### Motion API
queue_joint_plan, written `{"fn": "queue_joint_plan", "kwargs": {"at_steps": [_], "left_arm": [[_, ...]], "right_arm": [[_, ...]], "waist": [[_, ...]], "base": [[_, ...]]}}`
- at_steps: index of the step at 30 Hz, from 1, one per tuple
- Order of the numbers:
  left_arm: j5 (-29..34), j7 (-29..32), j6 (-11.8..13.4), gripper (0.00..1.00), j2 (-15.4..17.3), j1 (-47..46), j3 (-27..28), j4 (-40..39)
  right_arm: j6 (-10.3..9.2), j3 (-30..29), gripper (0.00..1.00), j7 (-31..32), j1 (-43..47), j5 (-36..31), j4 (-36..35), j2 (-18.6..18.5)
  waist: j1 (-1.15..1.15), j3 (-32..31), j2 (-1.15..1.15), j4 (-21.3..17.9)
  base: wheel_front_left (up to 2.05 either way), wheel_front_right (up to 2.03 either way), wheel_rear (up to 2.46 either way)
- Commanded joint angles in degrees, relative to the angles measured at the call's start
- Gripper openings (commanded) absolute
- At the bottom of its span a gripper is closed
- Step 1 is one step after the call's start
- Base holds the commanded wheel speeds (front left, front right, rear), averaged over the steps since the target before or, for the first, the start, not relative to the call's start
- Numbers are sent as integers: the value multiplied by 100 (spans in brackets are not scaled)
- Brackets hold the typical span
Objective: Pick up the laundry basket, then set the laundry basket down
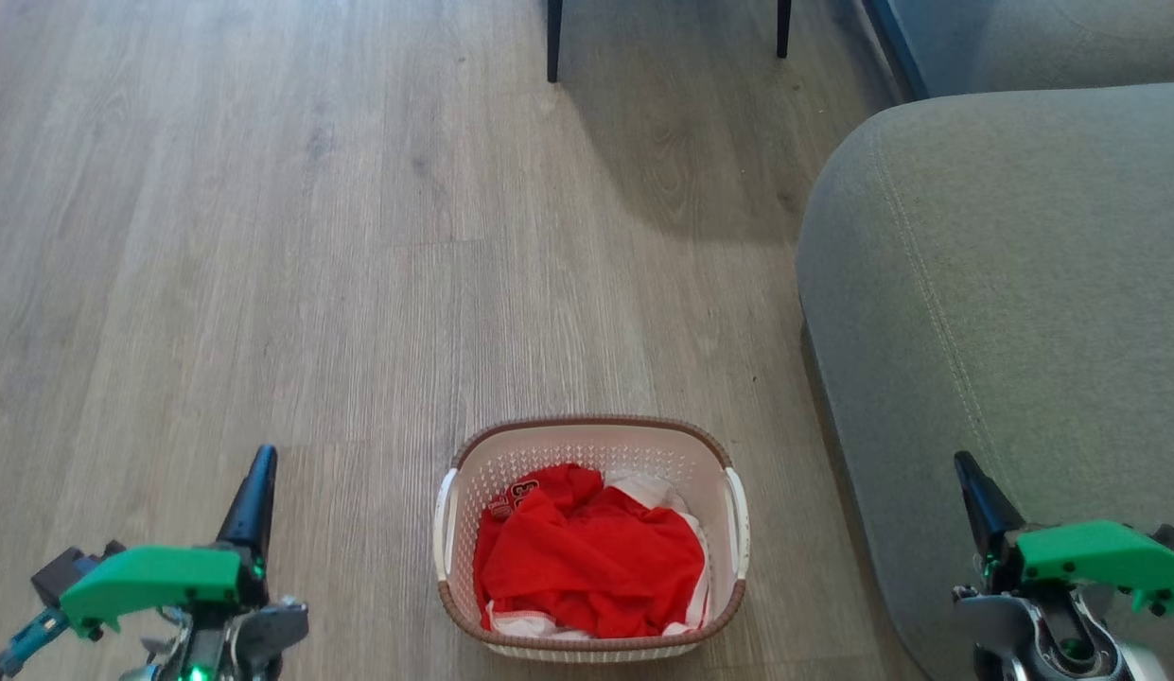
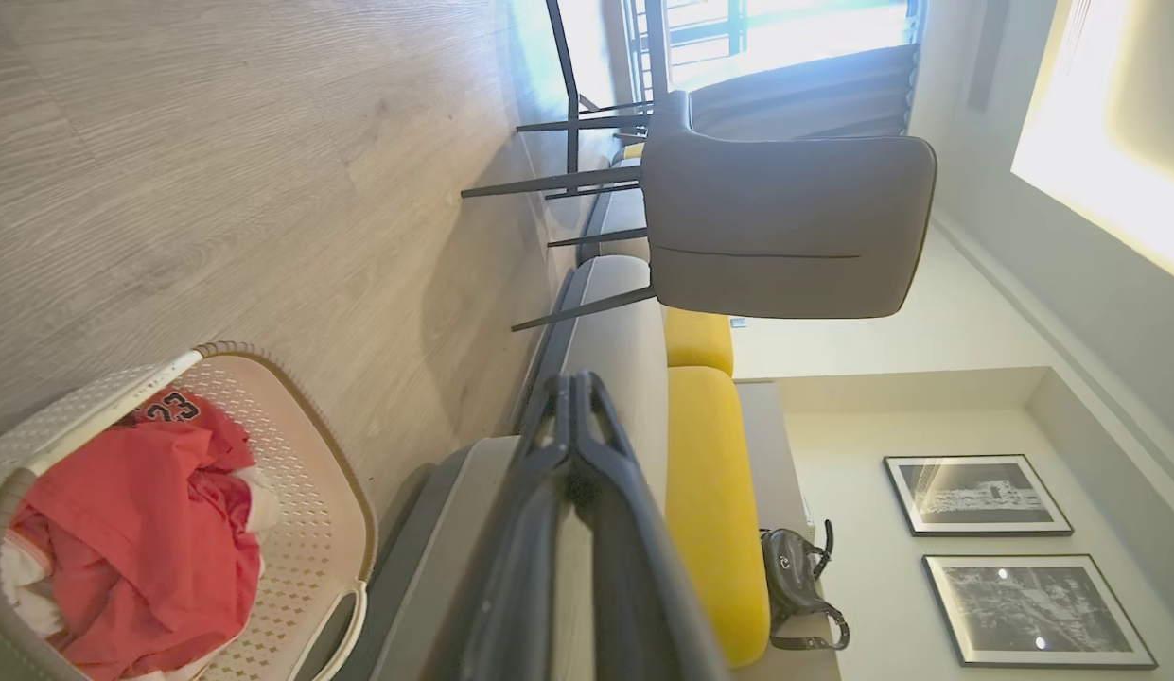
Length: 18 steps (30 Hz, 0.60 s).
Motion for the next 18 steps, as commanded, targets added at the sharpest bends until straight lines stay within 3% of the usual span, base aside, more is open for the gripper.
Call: {"fn": "queue_joint_plan", "kwargs": {"at_steps": [1,12,18], "left_arm": [[-153,60,-75,0,6,-347,239,-170],[-841,241,-192,0,-15,-492,374,-143],[-839,242,-192,0,-16,-492,376,-143]], "right_arm": [[-8,53,0,62,-298,151,-205,-115],[-9,-69,0,248,-376,808,-212,-114],[-9,-82,0,259,-377,797,-212,-104]], "waist": [[0,2,0,0],[0,18,0,-3],[0,18,0,-3]], "base": [[0,0,0],[0,0,0],[0,0,0]]}}
